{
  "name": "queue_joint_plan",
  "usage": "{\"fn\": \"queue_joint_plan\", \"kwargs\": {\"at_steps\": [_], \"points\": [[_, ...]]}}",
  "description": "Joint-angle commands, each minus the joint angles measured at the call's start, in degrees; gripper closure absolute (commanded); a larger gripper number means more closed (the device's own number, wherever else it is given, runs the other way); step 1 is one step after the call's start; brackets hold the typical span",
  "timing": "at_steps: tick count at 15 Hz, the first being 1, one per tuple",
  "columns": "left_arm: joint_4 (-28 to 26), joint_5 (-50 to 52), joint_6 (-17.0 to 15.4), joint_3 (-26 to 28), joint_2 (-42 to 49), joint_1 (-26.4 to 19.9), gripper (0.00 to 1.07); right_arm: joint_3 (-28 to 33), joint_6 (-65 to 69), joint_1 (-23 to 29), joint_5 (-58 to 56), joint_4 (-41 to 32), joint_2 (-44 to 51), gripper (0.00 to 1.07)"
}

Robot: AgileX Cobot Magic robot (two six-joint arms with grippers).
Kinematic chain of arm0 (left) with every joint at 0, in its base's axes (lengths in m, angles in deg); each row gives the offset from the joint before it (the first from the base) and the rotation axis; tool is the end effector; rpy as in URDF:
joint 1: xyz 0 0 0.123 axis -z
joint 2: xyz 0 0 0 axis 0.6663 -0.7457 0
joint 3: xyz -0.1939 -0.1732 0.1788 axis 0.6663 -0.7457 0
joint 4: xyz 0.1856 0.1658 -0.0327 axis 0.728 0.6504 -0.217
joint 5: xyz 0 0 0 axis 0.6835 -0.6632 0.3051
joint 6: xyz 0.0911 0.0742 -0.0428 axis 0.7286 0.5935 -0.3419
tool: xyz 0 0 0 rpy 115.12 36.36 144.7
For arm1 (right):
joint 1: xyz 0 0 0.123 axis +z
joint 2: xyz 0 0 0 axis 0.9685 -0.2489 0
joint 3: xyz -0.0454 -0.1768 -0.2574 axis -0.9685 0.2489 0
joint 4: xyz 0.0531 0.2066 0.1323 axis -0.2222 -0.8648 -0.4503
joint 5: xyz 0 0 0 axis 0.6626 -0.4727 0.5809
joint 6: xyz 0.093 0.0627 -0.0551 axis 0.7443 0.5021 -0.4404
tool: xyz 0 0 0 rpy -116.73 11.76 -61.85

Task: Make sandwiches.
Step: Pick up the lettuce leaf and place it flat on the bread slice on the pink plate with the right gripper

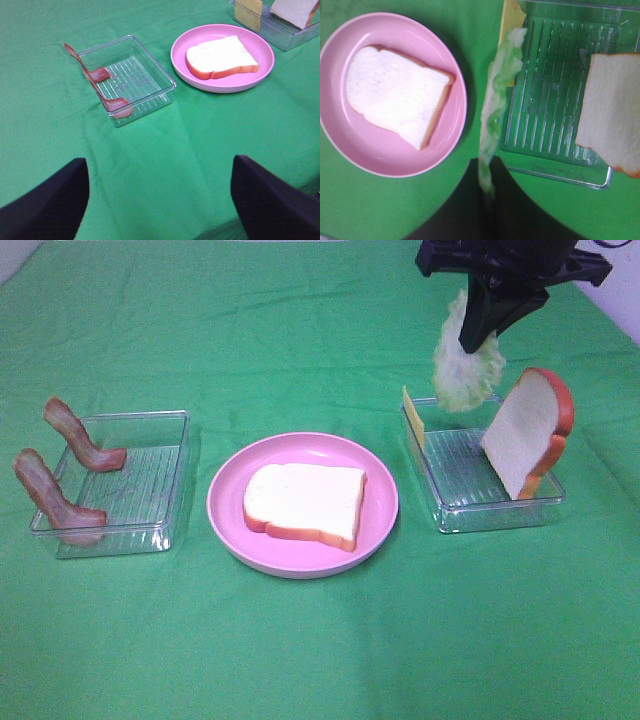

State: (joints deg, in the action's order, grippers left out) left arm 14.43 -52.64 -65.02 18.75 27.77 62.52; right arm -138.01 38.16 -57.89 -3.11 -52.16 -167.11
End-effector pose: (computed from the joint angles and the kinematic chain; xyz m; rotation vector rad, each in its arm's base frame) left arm -0.0088 -0.0044 0.2625 0.4545 1.9900 -0.2534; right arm 0.3838 0.1471 0.3101 -0.3405 2.8203 0.3580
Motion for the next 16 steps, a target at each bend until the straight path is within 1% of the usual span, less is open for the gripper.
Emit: {"fn": "queue_joint_plan", "kwargs": {"at_steps": [1,2,3,5,6,7,8,9,11,13,16], "points": [[-0.1,0.6,-0.2,-0.1,1.3,0.3,0.32,-0.4,-2.2,0.1,-4.3,-4.7,2.3,1.07],[-0.1,0.6,-0.2,-0.1,1.3,0.3,0.32,-0.4,-6.5,0.1,-4.4,-9.1,2.5,1.07],[-0.1,0.6,-0.2,-0.1,1.3,0.3,0.32,1.3,-12.2,0.1,-3.2,-18.9,1.8,1.07],[-0.1,0.6,-0.2,-0.1,1.3,0.3,0.32,4.1,-17.0,0.1,-1.4,-28.0,0.3,1.07],[-0.1,0.6,-0.2,-0.1,1.3,0.3,0.32,4.8,-18.1,0.1,-0.7,-30.3,-0.1,1.07],[-0.1,0.6,-0.2,-0.1,1.3,0.3,0.32,7.6,-21.7,0.1,2.2,-35.9,-1.5,1.07],[-0.1,0.6,-0.2,-0.1,1.3,0.3,0.32,8.7,-22.9,0.1,3.6,-37.8,-2.0,1.07],[-0.1,0.6,-0.2,-0.1,1.3,0.3,0.32,10.7,-24.7,0.1,5.2,-41.3,-3.1,1.07],[-0.1,0.6,-0.2,-0.1,1.3,0.3,0.32,12.0,-29.1,0.7,6.3,-46.4,-5.8,1.07],[-0.1,0.6,-0.2,-0.1,1.3,0.3,0.32,12.1,-31.4,4.0,8.8,-47.8,-7.7,1.07],[0.0,0.6,-0.2,-0.1,1.3,0.3,0.32,12.1,-31.4,10.1,15.7,-47.7,-11.4,1.07]]}}
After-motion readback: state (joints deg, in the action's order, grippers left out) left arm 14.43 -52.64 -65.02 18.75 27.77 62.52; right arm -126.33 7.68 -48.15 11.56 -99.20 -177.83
